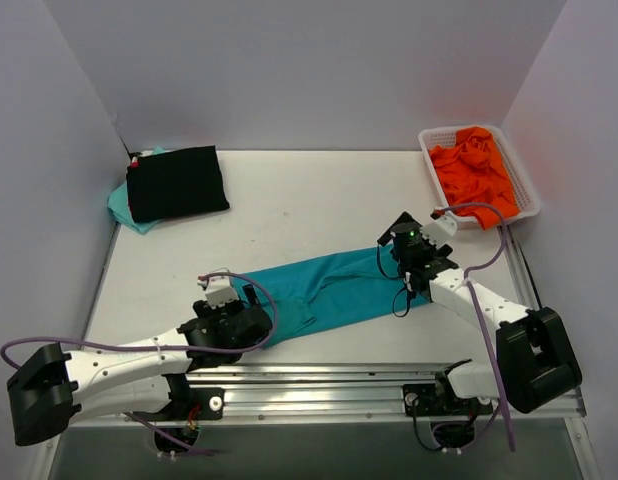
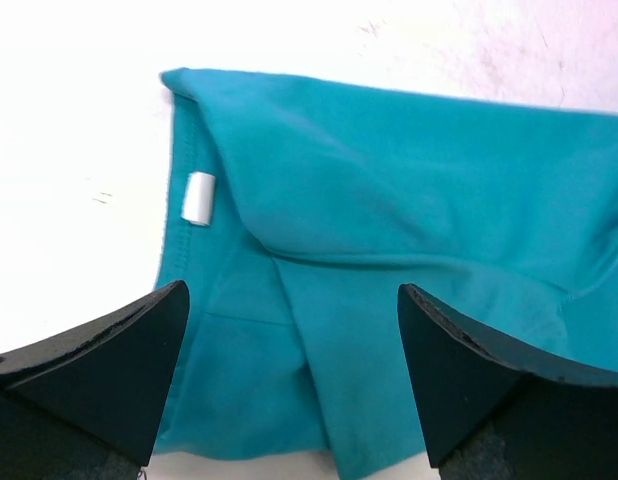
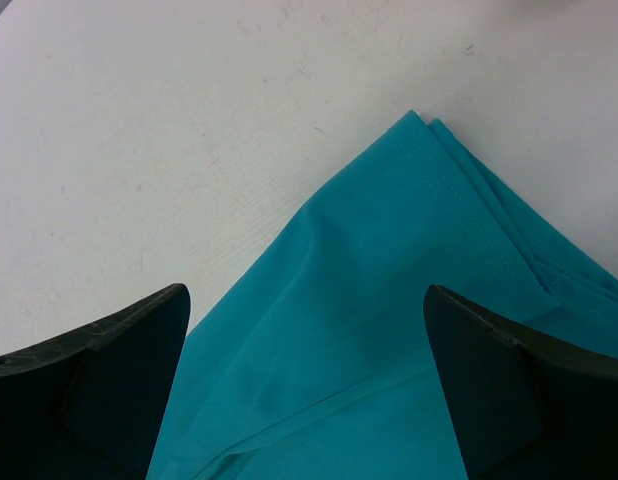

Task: Fold and stack the t-shirts
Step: Fold the tshirt

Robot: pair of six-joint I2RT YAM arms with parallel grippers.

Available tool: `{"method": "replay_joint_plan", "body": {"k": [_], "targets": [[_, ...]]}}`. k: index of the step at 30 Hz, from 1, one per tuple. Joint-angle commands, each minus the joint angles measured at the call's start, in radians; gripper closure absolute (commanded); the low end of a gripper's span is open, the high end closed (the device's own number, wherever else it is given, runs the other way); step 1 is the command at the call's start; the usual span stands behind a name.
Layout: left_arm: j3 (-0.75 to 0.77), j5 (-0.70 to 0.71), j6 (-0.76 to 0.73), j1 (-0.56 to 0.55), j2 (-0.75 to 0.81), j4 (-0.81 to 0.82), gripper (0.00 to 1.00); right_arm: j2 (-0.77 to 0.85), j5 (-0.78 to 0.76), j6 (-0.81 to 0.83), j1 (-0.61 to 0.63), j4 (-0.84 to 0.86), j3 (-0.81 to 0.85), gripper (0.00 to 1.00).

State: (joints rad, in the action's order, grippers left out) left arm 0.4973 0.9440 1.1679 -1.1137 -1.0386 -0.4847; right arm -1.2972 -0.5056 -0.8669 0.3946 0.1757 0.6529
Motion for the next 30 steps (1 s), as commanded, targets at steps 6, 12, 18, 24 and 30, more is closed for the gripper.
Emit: {"method": "replay_joint_plan", "body": {"k": [6, 12, 18, 24, 30], "targets": [[-0.080, 0.000, -0.062, 0.193, 0.077, 0.204, 0.06, -0.030, -0.025, 0.003, 0.010, 0.018, 0.027, 0.02], [-0.075, -0.063, -0.145, 0.287, -0.038, 0.373, 0.06, -0.048, -0.027, 0.003, 0.009, 0.025, 0.027, 0.02], [-0.085, -0.163, -0.206, 0.387, -0.165, 0.573, 0.05, -0.056, -0.034, 0.005, 0.009, 0.022, 0.027, 0.02], [-0.101, -0.183, -0.226, 0.416, -0.221, 0.684, 0.13, -0.070, -0.039, 0.003, 0.009, 0.033, 0.024, 0.02], [-0.080, -0.177, -0.229, 0.433, -0.225, 0.693, 0.70, -0.099, -0.040, 0.003, 0.009, 0.036, 0.030, 0.02]]}}
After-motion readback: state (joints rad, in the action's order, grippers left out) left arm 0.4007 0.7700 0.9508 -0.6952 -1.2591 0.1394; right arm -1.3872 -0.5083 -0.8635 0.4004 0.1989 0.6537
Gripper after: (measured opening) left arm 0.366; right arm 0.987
